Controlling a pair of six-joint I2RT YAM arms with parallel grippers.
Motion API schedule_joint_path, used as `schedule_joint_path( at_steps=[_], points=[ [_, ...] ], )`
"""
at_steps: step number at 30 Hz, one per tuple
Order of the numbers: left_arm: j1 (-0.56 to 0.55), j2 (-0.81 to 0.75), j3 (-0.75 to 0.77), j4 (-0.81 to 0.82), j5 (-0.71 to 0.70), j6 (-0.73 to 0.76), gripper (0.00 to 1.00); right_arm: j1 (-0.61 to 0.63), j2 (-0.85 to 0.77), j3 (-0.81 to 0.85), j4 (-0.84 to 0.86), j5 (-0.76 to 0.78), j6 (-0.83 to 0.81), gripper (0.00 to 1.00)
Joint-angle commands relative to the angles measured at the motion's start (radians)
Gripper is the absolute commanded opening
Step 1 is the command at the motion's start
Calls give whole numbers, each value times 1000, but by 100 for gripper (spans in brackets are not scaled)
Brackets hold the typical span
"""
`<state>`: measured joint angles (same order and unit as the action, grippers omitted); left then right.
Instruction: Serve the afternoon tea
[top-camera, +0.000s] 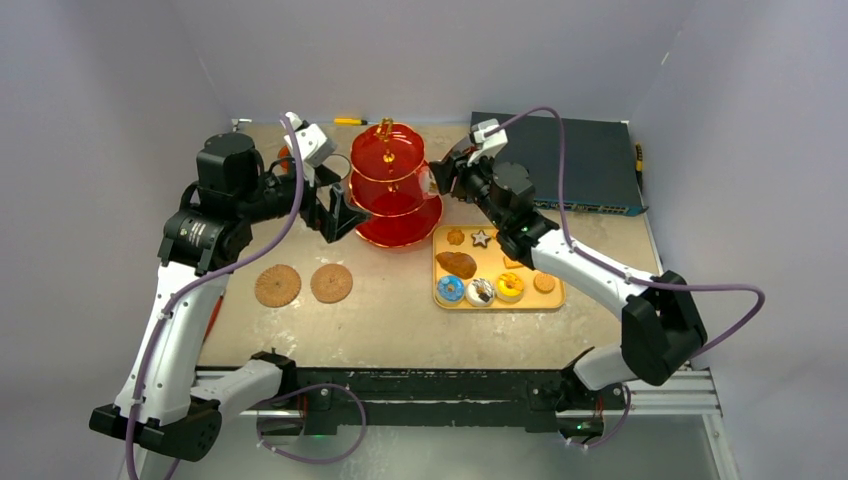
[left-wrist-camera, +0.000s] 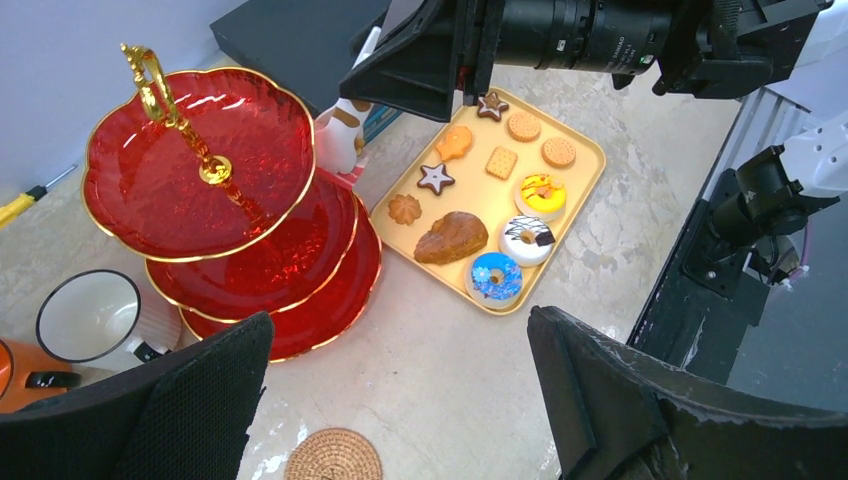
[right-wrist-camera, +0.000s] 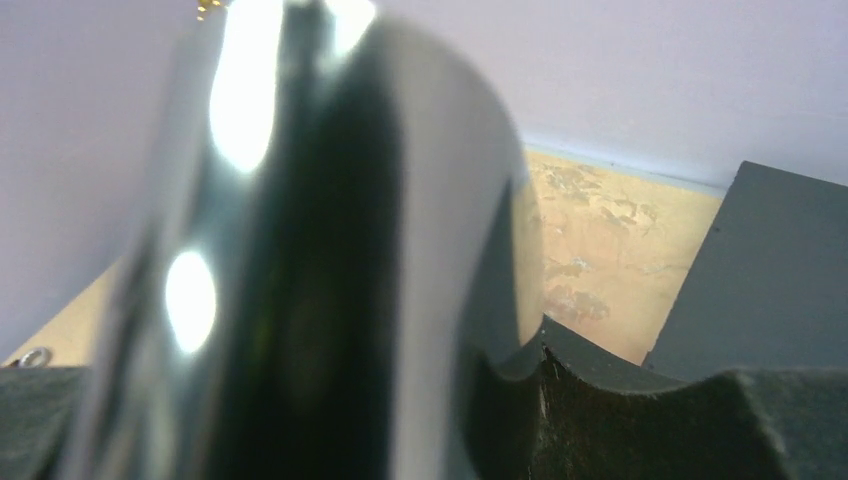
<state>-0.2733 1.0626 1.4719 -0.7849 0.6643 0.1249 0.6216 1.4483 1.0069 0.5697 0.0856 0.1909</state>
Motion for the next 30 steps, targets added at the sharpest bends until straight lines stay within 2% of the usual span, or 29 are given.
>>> schedule_joint_path(
  at_steps=[1, 13, 17, 22, 27, 30],
  points=[
    [-1, -13, 8, 4, 11, 20, 99, 3, -1, 30, 101, -13, 38, 32],
    [-2, -30, 18, -16, 3, 33, 99, 0, 105, 25, 237, 31, 123, 34],
    [-2, -30, 24, -21, 3, 32, 99, 0, 129, 31, 255, 49, 115, 40],
    [-2, -31, 23, -26, 3, 35, 98, 0, 106, 18, 255, 66, 98, 56],
    [-1, -29, 19, -19, 7, 30, 99, 1, 66, 15, 217, 45, 77, 64],
    [-2, -26, 21, -14, 9, 27, 99, 1, 53, 17, 190, 34, 70, 65]
  ],
)
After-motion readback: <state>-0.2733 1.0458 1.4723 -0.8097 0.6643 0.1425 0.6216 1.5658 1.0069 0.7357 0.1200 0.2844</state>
